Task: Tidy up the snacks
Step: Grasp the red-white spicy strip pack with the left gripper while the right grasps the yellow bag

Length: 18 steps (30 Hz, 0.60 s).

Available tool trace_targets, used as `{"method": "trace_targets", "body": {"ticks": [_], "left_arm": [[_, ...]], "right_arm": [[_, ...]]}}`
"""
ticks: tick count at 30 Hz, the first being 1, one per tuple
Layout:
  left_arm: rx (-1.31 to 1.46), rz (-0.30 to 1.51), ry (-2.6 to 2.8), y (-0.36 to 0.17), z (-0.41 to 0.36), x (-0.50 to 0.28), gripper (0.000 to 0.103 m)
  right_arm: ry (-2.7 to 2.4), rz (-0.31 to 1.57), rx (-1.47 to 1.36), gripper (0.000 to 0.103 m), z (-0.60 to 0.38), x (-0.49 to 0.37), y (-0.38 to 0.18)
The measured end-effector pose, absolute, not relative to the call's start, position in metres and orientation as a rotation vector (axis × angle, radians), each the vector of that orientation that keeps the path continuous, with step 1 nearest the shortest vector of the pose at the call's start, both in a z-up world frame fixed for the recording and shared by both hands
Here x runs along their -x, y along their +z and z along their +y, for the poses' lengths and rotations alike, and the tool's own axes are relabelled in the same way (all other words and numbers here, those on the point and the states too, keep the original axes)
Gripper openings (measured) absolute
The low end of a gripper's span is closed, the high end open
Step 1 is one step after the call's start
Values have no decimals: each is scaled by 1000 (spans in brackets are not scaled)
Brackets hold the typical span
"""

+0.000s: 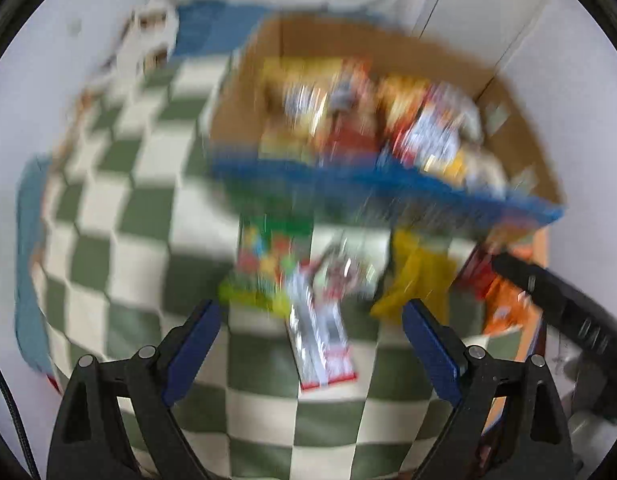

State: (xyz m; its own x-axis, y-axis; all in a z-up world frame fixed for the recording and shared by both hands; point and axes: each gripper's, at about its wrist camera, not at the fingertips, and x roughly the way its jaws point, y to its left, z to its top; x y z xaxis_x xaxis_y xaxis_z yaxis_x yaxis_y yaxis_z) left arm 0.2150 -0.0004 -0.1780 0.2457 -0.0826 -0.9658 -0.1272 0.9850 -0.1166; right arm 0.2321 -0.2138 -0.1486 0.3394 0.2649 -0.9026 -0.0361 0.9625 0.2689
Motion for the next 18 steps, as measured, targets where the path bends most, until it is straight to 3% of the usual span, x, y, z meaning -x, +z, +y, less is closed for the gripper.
{"method": "trace_targets", "body": {"ticks": [8,11,16,18], "left_arm": [[303,1518,47,-267,5,-205,93],[302,1557,28,-285,-3,-207,93],[285,1590,2,-310,-20,-212,93],[264,1582,-9,-314,-25,-213,83]], "right_arm": [[154,1389,-175,75,-171,-252,-243],[183,1393,-161,66,-168,-245,-252],[215,1399,-80,66,-178,-220,-252],[234,1408,-66,66,-184,-209,-254]]}}
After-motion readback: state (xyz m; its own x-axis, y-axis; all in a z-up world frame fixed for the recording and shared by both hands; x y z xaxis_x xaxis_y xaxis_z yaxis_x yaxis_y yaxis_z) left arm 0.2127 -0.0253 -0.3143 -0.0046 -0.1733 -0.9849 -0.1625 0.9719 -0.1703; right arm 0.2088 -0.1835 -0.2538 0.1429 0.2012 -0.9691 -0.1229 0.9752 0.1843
